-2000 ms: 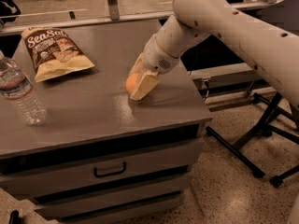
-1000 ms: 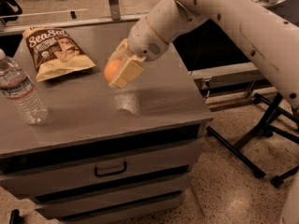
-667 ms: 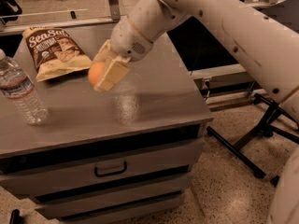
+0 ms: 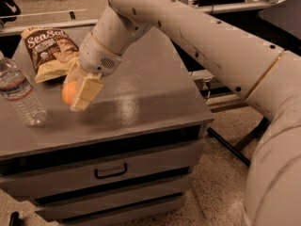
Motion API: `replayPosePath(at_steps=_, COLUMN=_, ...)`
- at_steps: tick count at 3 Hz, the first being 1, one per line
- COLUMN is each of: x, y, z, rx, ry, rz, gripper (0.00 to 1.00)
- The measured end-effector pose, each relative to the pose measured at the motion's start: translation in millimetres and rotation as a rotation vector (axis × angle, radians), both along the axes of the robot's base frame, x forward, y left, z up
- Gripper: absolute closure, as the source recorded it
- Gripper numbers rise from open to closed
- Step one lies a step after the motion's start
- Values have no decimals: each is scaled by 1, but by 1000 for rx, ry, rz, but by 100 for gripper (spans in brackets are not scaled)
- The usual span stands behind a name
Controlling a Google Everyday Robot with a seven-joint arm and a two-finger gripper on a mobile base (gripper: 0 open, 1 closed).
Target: Move orange near water bottle
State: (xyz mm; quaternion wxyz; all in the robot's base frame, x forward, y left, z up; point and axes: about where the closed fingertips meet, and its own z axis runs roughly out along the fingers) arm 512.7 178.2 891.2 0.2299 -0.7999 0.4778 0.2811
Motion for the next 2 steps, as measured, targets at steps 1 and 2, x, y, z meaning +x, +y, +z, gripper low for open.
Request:
replayPosePath(at_steps=1, x=-3, y=16, z=-16, rx=-17, ry=9, rz=42, gripper=72)
replayPosePath(at_steps=2, x=1, y=23, z=-21, rx=-23, ry=9, rz=51, gripper=50)
